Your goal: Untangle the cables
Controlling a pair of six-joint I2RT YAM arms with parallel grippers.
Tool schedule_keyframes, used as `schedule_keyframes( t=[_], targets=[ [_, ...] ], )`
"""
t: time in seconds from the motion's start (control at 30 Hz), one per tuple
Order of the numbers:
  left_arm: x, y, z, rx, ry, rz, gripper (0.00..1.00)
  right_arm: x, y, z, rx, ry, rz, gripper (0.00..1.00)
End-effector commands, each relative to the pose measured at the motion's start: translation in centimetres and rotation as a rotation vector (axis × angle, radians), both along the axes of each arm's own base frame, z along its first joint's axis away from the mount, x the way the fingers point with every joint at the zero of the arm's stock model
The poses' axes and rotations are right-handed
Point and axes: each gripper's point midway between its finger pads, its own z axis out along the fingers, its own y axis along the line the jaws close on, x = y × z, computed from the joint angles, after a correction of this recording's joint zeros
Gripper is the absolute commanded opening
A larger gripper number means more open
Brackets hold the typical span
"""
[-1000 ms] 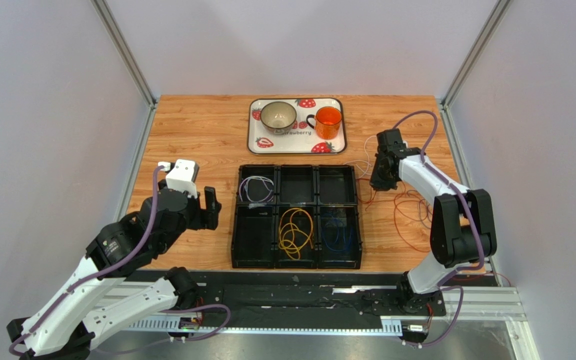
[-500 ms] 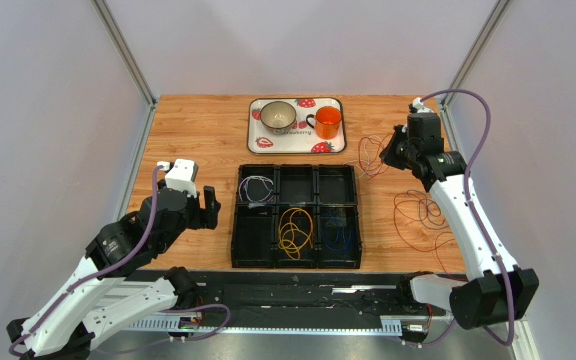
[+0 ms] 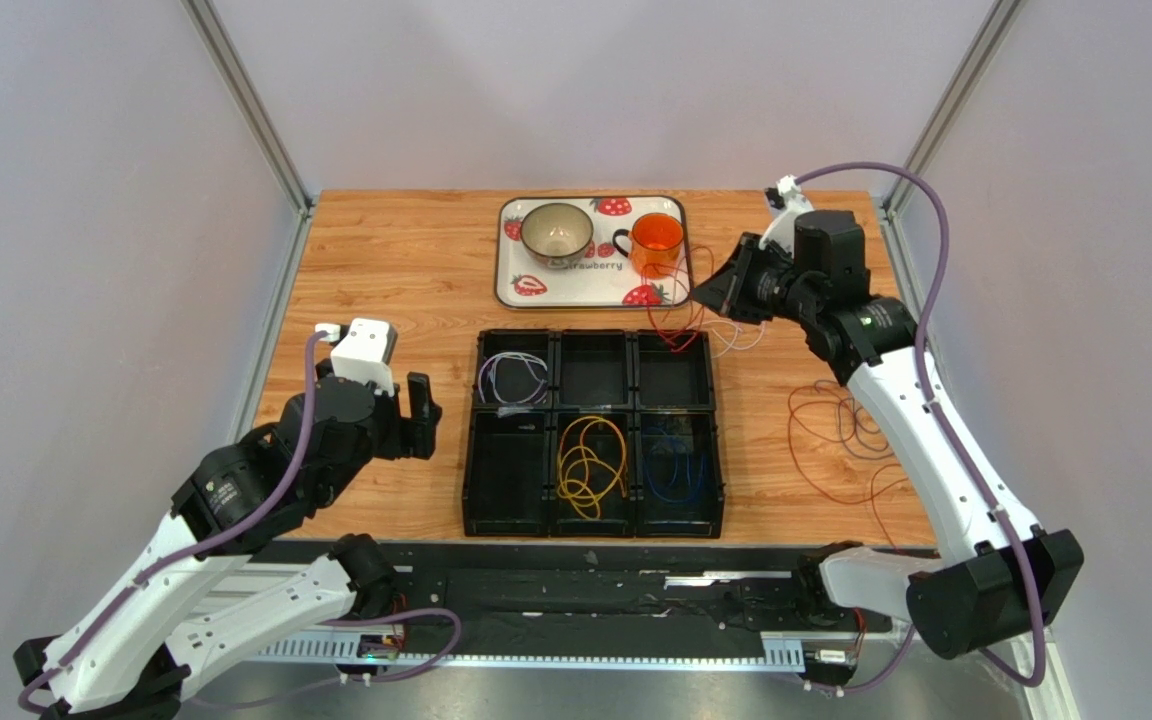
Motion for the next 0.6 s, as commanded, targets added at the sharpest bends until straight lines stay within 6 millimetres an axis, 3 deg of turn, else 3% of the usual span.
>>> schedule_keyframes(
  t=[0.0, 0.13, 0.23, 0.57],
  targets=[
    [0.2, -0.1, 0.8, -0.015, -0.028, -0.005, 0.82, 0.6, 2.9, 2.3, 0.096, -0.055, 0.097, 0.00],
    [0.2, -0.1, 0.7, -0.011, -0.026, -0.003, 0.82, 1.2, 3.4, -0.3, 0.088, 0.003, 0.099, 0.00],
    [0.3, -0.1, 0.7, -0.011, -0.026, -0.003, 0.82, 1.6, 3.5, -3.4, 0.062, 0.075, 0.088, 0.00],
    [0.3, -0.1, 0.6, -0.008, -0.023, -0.005, 0.81, 1.4, -0.2, -12.2, -0.174, 0.289, -0.046, 0.00]
  ],
)
